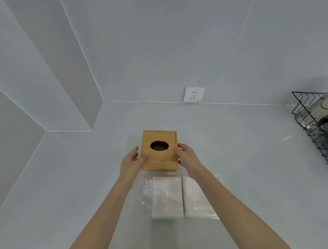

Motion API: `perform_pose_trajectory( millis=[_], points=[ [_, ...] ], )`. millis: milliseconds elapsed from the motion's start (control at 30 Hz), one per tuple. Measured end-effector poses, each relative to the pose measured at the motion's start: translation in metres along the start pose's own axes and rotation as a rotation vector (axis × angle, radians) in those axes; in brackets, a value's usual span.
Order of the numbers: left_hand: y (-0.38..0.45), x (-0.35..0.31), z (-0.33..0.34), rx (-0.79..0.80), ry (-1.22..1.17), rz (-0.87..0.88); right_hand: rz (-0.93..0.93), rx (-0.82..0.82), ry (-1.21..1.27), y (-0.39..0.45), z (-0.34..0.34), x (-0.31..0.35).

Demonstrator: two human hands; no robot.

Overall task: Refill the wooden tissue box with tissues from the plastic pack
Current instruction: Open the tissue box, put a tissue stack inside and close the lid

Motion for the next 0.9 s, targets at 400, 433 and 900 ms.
perform_pose_trajectory(
  millis=[400, 433, 900],
  points=[
    [0.005, -0.005, -0.087, -0.109, 0.058, 0.115, -0.057, 0.201, -0.046, 0.007, 0.086, 0.013],
    [0.004, -0.004, -0.096, -0.126, 0.063, 0.107, -0.059, 0.232, -0.055, 0.007, 0.095, 0.015],
    [-0.034, -0.051, -0.084, -0.366, 0.473, 0.422, -0.094, 0.198, -0.280, 0.008, 0.055, 0.018]
  ],
)
Point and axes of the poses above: each hand's wrist, its own y-axis towards the middle knuckle, its own z-axis out of the palm, x = y × z, the point moved 8 cm from there along y, towards the middle knuckle, and after that the axes turned 8 degrees about x, right-handed, at the moved point
